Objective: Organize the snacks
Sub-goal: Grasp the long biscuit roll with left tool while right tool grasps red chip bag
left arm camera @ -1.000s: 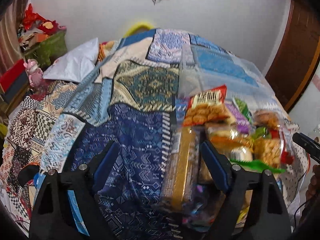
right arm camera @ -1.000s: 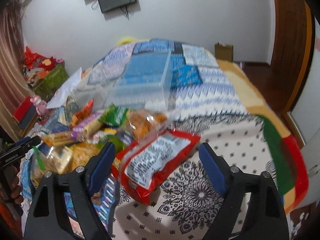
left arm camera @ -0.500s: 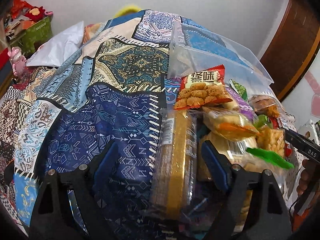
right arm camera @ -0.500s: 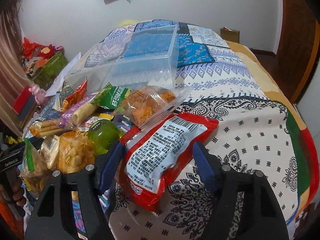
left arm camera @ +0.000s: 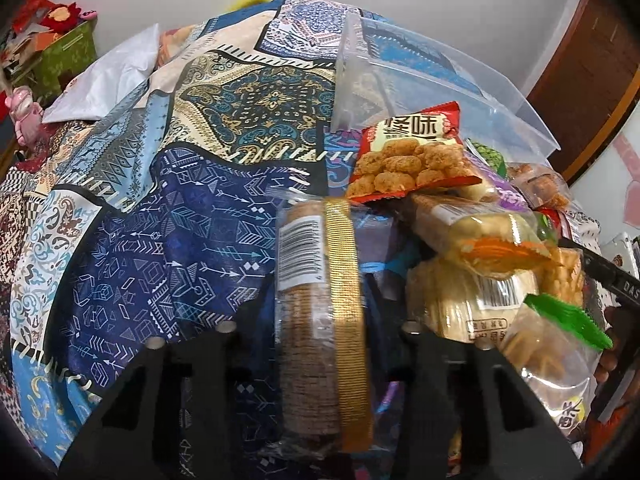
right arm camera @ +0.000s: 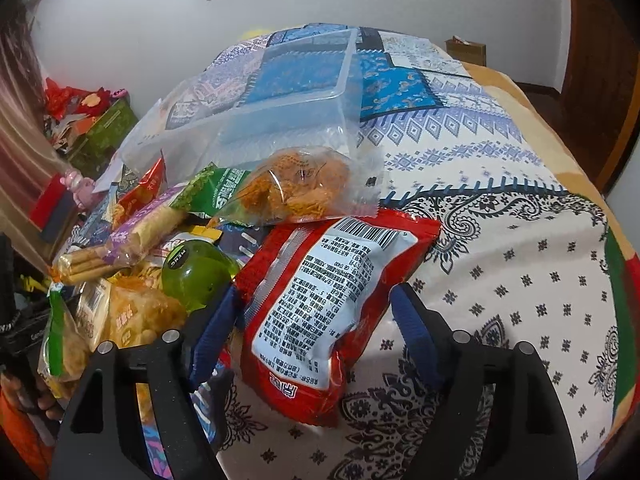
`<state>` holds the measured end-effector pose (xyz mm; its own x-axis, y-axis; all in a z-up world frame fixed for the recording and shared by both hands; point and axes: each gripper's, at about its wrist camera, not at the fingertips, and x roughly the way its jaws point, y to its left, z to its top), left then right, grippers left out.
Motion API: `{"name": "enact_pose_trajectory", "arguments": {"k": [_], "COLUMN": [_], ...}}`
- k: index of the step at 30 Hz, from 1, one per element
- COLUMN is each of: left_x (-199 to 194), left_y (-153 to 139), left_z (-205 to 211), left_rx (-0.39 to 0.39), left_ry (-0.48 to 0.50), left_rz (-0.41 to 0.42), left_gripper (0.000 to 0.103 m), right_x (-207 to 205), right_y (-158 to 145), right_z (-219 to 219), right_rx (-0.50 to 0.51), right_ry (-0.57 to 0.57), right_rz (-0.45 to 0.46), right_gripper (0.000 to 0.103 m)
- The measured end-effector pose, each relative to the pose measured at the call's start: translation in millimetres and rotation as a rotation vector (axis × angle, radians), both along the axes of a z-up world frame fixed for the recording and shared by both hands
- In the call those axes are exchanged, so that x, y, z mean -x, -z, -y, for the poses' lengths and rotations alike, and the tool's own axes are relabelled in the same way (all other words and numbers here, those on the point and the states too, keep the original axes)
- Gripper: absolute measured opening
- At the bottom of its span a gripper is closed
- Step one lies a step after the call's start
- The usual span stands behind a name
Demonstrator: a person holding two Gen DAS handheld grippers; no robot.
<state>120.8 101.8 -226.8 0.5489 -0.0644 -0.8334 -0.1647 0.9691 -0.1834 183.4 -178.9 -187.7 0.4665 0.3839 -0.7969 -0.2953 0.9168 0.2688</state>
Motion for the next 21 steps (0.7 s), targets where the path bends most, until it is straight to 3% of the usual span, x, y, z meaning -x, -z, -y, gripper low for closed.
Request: {"name": "enact_pose_trajectory", "arguments": {"k": [5, 8, 10, 17, 21], "left_x": [7.2, 12.4, 17.4, 31.0, 35.3], "left_y": [-4.0, -9.7, -16.1, -43.5, -60.6], "left_z": [1.6, 1.3, -1.2, -10.3, -10.7], "left_rx": [-0.016, -0.034, -0.042, -0.061, -0.068], "left_ry": [-0.007, -0.018, -0.028, -0.063, -0.069], "left_rz": [0.009, 0.020, 0.032, 0.092, 0.133], "left_gripper": [0.038, 0.038, 0.038, 0.036, 0.036], "right_x": [-1.0, 2.5, 4.3, 11.7, 17.9], "right_y": [1.6, 0.7, -0.6, -7.1, -16.1], "right_z": [2.1, 5.7, 10.0, 20.3, 31.9], "right_rx": [-0.017, -0.028, -0.042, -0.051, -0.064], "right_ry": [0.006, 0.014, 0.023, 0.038, 0.058], "right_rz": [-0.004, -0.002, -0.001, 0.007, 0.028], "right_gripper": [0.075, 0.067, 0.053, 0.048, 0.039]}}
